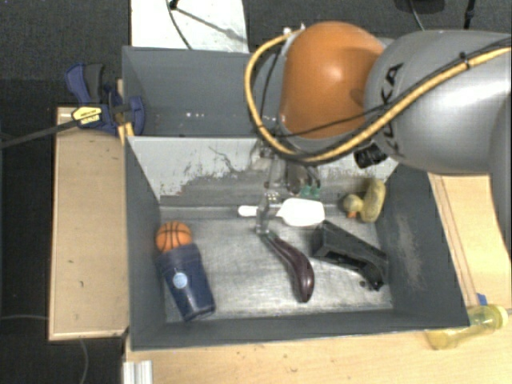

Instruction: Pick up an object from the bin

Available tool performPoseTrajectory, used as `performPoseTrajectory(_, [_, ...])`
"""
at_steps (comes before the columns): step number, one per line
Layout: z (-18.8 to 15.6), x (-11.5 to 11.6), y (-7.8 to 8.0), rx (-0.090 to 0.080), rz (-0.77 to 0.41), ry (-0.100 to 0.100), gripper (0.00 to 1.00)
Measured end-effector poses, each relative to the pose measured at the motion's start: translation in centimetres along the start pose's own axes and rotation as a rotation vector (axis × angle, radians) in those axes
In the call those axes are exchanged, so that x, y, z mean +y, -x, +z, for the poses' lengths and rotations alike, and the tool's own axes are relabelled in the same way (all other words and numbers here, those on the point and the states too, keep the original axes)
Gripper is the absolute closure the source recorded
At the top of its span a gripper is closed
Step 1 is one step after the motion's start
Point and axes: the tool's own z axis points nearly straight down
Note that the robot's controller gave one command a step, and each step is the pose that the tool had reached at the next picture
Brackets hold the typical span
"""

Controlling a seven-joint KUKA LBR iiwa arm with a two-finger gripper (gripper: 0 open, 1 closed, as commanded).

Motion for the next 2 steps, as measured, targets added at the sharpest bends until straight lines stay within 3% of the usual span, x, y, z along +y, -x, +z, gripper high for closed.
performPoseTrajectory(1, [0.00,0.00,0.00,0.000,0.002,0.000,1.00])
performPoseTrajectory(2, [0.00,0.00,0.00,0.000,0.002,0.000,1.00])
